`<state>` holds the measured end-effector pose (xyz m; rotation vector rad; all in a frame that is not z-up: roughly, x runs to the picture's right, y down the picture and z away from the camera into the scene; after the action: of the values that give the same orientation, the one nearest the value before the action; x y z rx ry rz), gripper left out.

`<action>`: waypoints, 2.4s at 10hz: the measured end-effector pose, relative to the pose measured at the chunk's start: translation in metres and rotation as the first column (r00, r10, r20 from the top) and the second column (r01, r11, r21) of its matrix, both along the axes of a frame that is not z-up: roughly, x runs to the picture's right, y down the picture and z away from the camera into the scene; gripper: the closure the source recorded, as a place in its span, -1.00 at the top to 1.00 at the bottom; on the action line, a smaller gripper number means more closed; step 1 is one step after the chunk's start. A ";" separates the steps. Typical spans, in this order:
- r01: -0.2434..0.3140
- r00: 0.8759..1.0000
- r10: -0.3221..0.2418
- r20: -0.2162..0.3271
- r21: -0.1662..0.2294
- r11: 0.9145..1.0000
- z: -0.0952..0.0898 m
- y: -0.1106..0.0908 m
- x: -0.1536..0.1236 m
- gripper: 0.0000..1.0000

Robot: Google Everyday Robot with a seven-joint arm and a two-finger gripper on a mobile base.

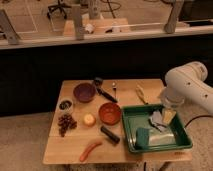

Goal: Place grapes in table surface

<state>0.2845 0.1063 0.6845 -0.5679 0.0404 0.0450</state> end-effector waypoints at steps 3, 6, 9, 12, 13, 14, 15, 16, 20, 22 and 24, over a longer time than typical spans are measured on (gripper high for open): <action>0.000 1.000 0.000 0.000 0.000 1.000 0.000 0.000 0.000 0.60; 0.000 1.000 0.000 0.000 0.000 1.000 0.000 0.000 0.000 0.60; 0.000 1.000 0.000 0.000 0.000 1.000 0.000 0.000 0.000 0.60; 0.000 1.000 0.000 0.000 0.000 1.000 0.000 0.000 0.000 0.60; 0.000 1.000 0.000 0.000 0.000 1.000 0.000 0.000 0.000 0.60; 0.000 1.000 0.000 0.000 0.000 1.000 0.000 0.000 0.000 0.60; 0.000 1.000 0.000 0.000 0.000 1.000 0.000 0.000 0.000 0.60; 0.000 1.000 0.000 0.000 0.000 1.000 0.000 0.000 0.000 0.60; 0.000 1.000 0.000 0.001 0.001 1.000 0.000 0.000 0.000 0.60; 0.035 0.999 -0.036 0.035 0.020 0.999 -0.002 -0.005 -0.011 0.60; 0.114 0.987 -0.120 0.108 0.064 0.991 -0.010 -0.010 -0.046 0.60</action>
<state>0.2384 0.0962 0.6745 -0.5083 -0.0360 -0.0996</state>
